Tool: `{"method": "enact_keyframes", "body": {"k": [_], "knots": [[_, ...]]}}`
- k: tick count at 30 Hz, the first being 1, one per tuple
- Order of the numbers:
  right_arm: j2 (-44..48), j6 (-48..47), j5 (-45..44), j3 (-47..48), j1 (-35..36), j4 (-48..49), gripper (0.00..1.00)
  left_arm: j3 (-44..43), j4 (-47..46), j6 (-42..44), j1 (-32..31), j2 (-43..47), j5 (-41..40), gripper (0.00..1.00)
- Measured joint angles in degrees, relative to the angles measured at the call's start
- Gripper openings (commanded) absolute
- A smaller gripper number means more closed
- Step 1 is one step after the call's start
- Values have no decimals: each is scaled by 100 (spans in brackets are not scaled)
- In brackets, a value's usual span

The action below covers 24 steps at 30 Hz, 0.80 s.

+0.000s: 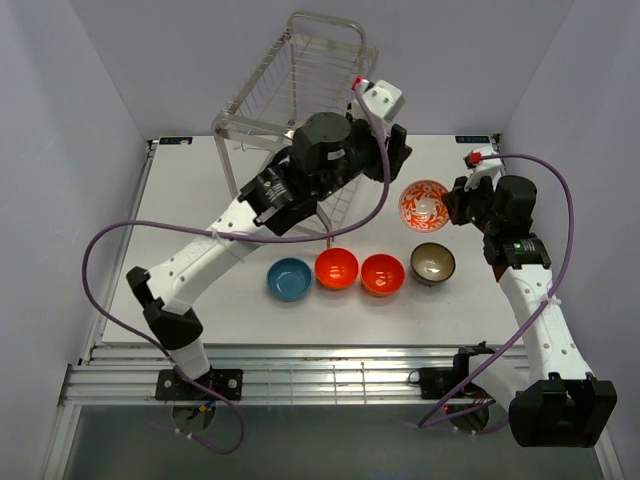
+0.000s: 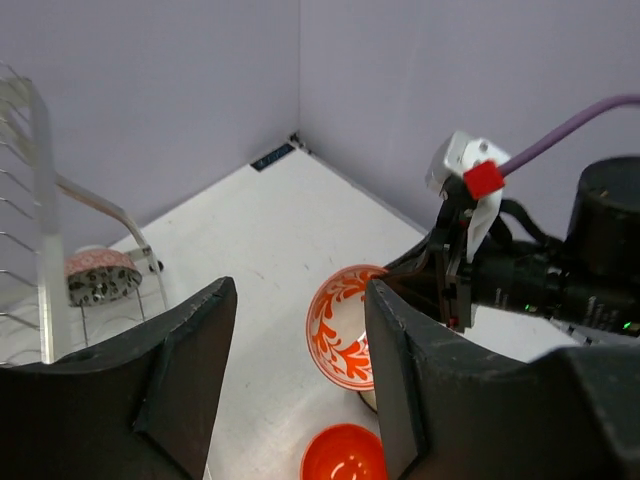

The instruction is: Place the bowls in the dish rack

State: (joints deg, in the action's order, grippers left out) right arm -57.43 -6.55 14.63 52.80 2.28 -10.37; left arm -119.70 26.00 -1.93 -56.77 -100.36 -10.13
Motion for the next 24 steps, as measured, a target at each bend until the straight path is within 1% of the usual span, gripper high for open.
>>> {"method": "enact_keyframes", "body": {"k": [3, 5, 7, 10, 12, 14, 19, 22, 24], "knots": [[-74, -44, -195, 63, 63, 44, 8, 22, -214, 2, 164, 479, -85, 67], [-133, -160, -455, 79, 197, 243, 8, -92, -262, -85, 492, 739, -105, 72], [-203, -365, -804, 79, 481, 542, 8, -234, -293, -249, 1200, 964, -118, 77], [-398, -826, -1314, 33, 1036, 1222, 8, -319, -236, -649, 2677, 1250, -208, 81], [-551, -1187, -1554, -118, 1338, 1860, 8, -232, -131, -960, 3591, 1482, -334, 83], [-715, -1589, -1716, -400, 1537, 2566, 8, 37, -22, -1196, 4212, 1821, -380, 84], [-1419, -2559, -1878, -1115, 1753, 4350, 8, 802, 271, -1593, 5156, 2885, -481, 85], [-2074, -3047, -1908, -1285, 1853, 5431, 8, 1311, 374, -1733, 5434, 3401, -560, 86], [-2505, -3254, -1937, -1272, 1921, 6050, 8, 1587, 428, -1794, 5563, 3569, -546, 91]]}}
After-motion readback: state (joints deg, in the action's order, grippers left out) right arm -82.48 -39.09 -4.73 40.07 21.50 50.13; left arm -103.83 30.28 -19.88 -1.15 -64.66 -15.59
